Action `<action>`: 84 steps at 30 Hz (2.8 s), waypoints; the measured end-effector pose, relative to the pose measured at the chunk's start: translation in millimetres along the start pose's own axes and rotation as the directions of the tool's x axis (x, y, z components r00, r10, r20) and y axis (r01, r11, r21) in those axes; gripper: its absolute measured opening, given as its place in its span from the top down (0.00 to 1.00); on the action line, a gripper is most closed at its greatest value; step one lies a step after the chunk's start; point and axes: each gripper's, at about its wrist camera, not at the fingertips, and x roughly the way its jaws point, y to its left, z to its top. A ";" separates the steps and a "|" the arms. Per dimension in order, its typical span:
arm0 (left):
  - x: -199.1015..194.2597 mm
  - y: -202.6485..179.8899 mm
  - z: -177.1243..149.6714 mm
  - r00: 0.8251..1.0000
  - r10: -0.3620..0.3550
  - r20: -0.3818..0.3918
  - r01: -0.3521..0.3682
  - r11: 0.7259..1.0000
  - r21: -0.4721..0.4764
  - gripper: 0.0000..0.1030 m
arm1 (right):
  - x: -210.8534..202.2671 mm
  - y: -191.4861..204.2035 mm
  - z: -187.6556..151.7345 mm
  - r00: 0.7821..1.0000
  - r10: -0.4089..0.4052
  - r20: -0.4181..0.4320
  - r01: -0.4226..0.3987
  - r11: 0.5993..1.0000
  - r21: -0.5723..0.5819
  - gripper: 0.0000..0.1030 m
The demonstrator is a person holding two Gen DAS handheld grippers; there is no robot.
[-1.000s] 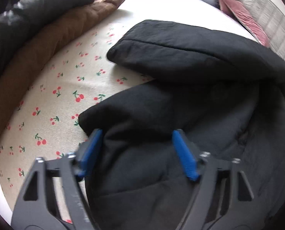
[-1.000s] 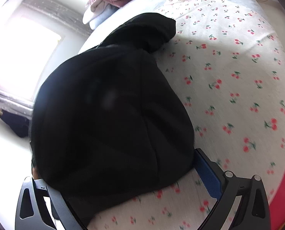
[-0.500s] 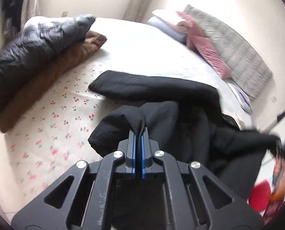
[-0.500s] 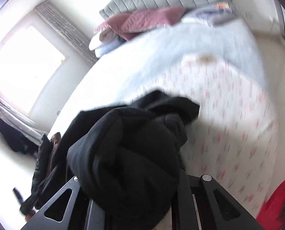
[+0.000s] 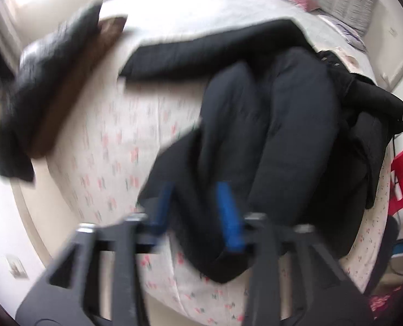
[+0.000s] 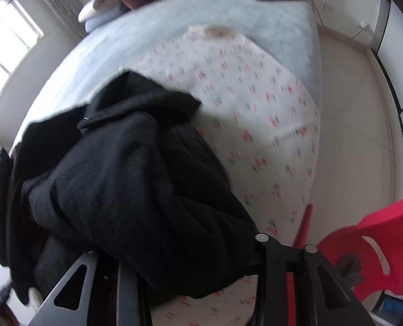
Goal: Fold large clothes
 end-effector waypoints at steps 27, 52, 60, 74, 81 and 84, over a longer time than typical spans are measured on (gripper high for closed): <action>201.8 -164.1 264.6 0.997 -0.061 0.049 0.057 0.995 0.087 0.86 | -19.4 -9.1 81.9 0.937 0.347 0.027 -0.348 0.935 0.069 0.12; 71.1 48.2 278.9 0.793 0.515 0.327 -0.354 0.825 -0.441 0.41 | 27.8 324.3 190.0 0.941 0.168 0.295 -0.071 0.947 -0.312 0.16; 104.3 46.6 206.3 0.943 0.280 0.180 -0.226 0.937 -0.268 0.18 | 56.6 308.3 118.9 0.979 0.192 0.073 -0.152 0.916 -0.372 0.16; 78.2 99.1 41.8 0.985 0.169 0.048 -0.158 0.971 -0.177 0.18 | 8.8 212.2 -17.8 0.980 0.197 -0.037 -0.196 0.899 -0.393 0.16; 85.9 127.2 -10.6 0.987 -0.148 0.069 0.162 0.940 -0.301 0.18 | 16.9 194.2 -78.0 0.952 0.267 -0.150 -0.304 0.882 -0.359 0.16; 97.2 129.0 -23.1 0.978 -0.181 0.100 0.205 0.914 -0.351 0.20 | 34.0 188.6 -99.3 0.941 0.284 -0.186 -0.331 0.889 -0.316 0.16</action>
